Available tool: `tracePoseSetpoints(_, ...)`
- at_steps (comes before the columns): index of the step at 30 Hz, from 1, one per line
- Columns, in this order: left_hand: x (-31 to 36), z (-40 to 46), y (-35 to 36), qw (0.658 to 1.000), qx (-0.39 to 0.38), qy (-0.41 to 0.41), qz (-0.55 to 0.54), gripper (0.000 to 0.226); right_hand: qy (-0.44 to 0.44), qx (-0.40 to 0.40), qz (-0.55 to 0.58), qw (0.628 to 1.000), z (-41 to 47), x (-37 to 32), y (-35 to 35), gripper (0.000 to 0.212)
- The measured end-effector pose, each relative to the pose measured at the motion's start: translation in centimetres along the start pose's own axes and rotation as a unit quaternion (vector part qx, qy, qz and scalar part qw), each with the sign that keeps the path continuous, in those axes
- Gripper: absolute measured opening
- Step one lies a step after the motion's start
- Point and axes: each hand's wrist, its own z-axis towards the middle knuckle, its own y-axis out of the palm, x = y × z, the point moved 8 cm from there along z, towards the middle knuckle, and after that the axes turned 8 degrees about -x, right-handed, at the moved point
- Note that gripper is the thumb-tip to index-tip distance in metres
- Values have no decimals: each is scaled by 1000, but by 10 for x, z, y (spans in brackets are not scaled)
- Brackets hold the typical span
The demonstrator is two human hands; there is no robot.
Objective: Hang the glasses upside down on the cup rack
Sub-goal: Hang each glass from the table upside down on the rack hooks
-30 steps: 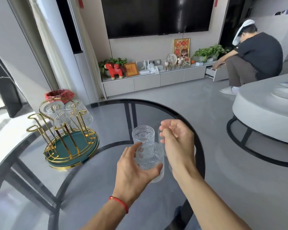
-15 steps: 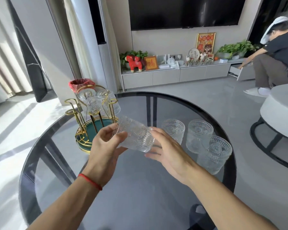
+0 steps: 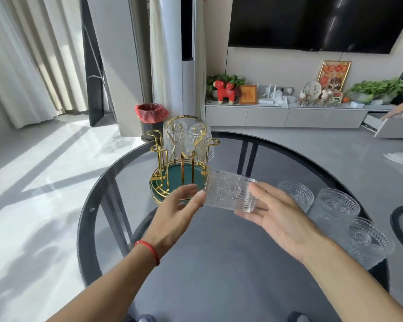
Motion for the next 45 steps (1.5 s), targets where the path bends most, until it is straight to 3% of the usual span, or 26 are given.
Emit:
tracePoseSetpoints(3, -11, 3, -26, 992, 90, -1, 85, 47, -41, -3, -27, 999, 7, -26, 5, 33)
tracePoseSetpoints(6, -29, 9, -31, 973, 92, -25, 212, 31, -90, -21, -70, 993, 20, -63, 29, 24)
tracePoseSetpoints(11, -38, 14, -23, 955, 80, 6, 285, 44, -208, 4, -256, 944, 47, -130, 103, 53)
tracePoseSetpoints(15, -51, 17, -15, 934, 38, -13, 354, 54, -246, 0, -325, 913, 82, -151, 163, 59)
tracePoseSetpoints(19, -62, 19, -15, 925, 14, -14, 381, 59, -217, 8, -364, 906, 127, -154, 197, 62)
tracePoseSetpoints(25, -77, 17, -15, 923, -41, 6, 382, 68, -225, 25, -492, 841, 161, -149, 222, 66)
tracePoseSetpoints(29, -76, 16, -15, 921, -43, 18, 388, 67, -234, 24, -530, 815, 169, -142, 233, 71)
tracePoseSetpoints(32, -78, 17, -15, 922, -35, 20, 386, 66, -242, 30, -563, 790, 174, -138, 241, 63)
tracePoseSetpoints(39, -83, 20, -14, 920, -35, 14, 390, 66, -205, 25, -582, 787, 184, -124, 247, 64)
tracePoseSetpoints(45, -80, 19, -15, 922, -34, 17, 385, 66, -169, 38, -647, 743, 190, -104, 242, 55)
